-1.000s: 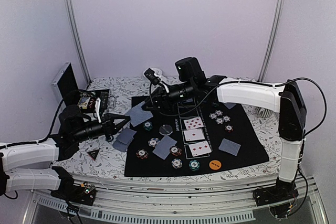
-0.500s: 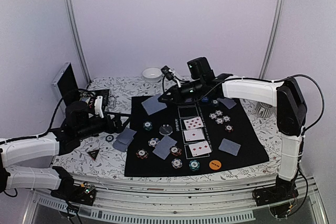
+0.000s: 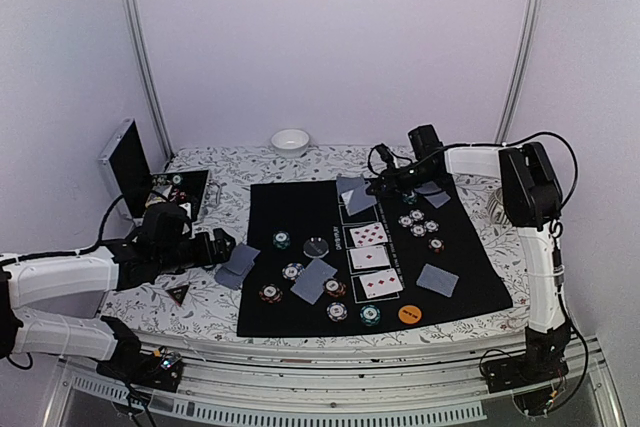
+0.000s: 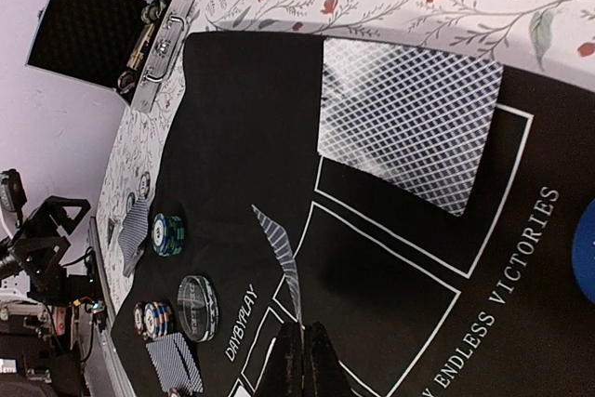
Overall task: Distribute texas hold em gaming equipment
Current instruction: Place the poker card in the community card area.
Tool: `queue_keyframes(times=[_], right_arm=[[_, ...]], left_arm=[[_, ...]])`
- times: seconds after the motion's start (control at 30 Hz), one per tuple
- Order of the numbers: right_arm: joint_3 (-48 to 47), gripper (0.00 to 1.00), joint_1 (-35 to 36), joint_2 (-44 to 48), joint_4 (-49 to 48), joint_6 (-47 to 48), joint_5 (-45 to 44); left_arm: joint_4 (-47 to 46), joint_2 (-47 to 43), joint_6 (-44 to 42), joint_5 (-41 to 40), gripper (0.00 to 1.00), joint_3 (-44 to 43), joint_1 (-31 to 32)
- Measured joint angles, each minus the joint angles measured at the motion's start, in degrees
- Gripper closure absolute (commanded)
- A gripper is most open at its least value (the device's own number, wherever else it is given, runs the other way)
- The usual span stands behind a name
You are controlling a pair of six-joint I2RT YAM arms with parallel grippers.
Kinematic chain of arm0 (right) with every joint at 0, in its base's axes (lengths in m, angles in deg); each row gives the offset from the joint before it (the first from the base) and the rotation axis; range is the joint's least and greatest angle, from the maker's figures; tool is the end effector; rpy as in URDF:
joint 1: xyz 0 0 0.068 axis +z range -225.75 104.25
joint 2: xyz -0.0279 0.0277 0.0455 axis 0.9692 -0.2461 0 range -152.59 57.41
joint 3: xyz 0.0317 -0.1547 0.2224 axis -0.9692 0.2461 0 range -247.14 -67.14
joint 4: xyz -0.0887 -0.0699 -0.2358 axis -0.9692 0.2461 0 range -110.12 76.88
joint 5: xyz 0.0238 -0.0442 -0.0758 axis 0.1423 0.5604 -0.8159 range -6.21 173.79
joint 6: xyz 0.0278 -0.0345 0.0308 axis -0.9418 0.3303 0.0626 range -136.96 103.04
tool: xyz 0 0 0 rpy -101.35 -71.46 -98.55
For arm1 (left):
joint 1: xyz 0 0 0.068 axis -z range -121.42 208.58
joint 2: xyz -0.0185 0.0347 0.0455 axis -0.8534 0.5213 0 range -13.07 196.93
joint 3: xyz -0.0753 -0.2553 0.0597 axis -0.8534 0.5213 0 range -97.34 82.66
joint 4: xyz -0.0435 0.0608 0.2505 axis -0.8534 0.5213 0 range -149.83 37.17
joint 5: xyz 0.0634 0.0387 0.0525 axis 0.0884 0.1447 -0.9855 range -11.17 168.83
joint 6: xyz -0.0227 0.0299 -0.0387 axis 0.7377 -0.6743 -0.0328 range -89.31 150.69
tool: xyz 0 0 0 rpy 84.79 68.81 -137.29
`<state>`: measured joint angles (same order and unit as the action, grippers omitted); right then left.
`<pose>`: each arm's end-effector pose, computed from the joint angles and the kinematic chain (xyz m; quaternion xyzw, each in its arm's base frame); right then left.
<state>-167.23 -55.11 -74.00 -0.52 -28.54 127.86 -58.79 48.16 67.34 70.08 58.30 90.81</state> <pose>0.4571 0.1986 0.1579 -0.1941 0.8609 0.4257 0.1997 0.1814 -0.1081 0.1788 -0.0680 0.8939 -0.1911 0.3999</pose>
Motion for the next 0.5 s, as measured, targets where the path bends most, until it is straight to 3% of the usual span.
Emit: queue_keyframes(times=[0.23, 0.5], right_arm=[[-6.8, 0.98, 0.3, -7.1, 1.4, -1.1, 3.3], [-8.5, 0.98, 0.3, -10.8, 3.5, -2.6, 2.4]], left_arm=[[1.6, 0.7, 3.4, -1.9, 0.02, 0.0, -0.1], [3.1, 1.4, 4.4, -2.5, 0.02, 0.0, -0.3]])
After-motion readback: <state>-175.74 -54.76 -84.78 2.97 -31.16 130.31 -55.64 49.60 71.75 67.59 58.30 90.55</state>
